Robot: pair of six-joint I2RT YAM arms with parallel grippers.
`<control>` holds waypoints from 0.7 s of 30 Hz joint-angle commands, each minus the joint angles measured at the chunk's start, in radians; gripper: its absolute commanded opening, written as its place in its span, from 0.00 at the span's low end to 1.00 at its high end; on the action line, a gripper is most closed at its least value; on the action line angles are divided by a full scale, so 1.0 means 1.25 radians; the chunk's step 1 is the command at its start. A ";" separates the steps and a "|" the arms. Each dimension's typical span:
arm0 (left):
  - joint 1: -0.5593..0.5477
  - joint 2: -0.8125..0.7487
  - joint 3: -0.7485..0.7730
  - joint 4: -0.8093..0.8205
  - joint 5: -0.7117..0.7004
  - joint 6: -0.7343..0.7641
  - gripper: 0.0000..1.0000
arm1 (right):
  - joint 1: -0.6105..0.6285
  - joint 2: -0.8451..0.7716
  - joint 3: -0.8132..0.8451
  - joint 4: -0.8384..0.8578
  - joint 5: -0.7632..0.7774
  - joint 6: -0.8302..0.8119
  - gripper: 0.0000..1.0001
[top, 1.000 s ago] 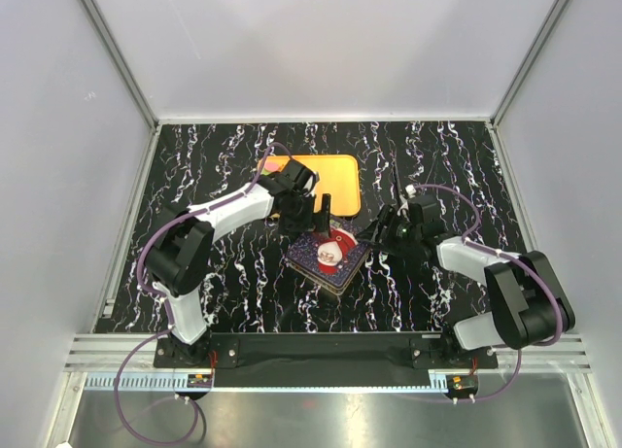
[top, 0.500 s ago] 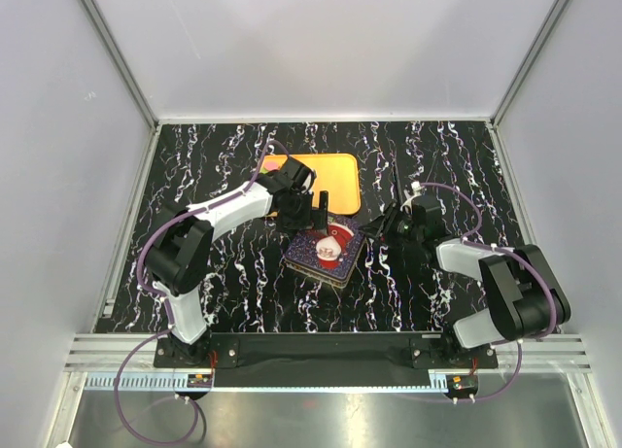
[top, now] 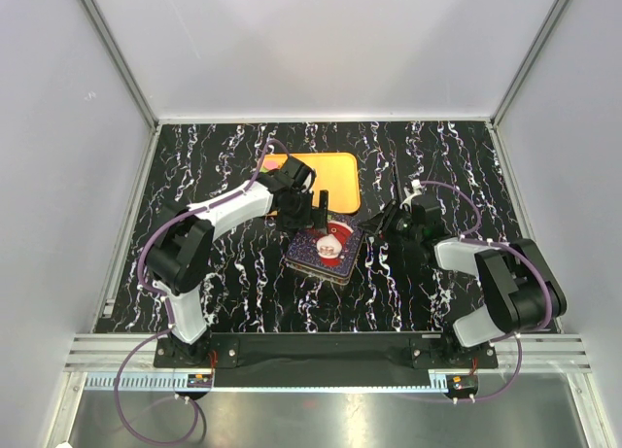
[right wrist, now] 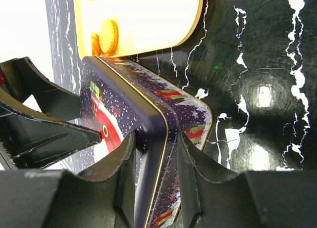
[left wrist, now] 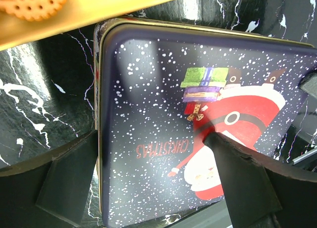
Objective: Pack the cookies
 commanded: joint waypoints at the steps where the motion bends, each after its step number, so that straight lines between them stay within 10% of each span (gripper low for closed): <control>1: -0.037 0.038 -0.011 0.062 0.048 -0.002 0.95 | 0.023 0.016 -0.031 -0.172 0.028 -0.031 0.02; 9: -0.037 -0.017 -0.071 0.076 0.034 0.001 0.95 | 0.022 -0.228 0.095 -0.476 0.120 -0.094 0.44; 21: -0.036 -0.052 -0.074 0.076 0.030 0.000 0.95 | 0.027 -0.239 0.296 -0.665 0.198 -0.180 0.00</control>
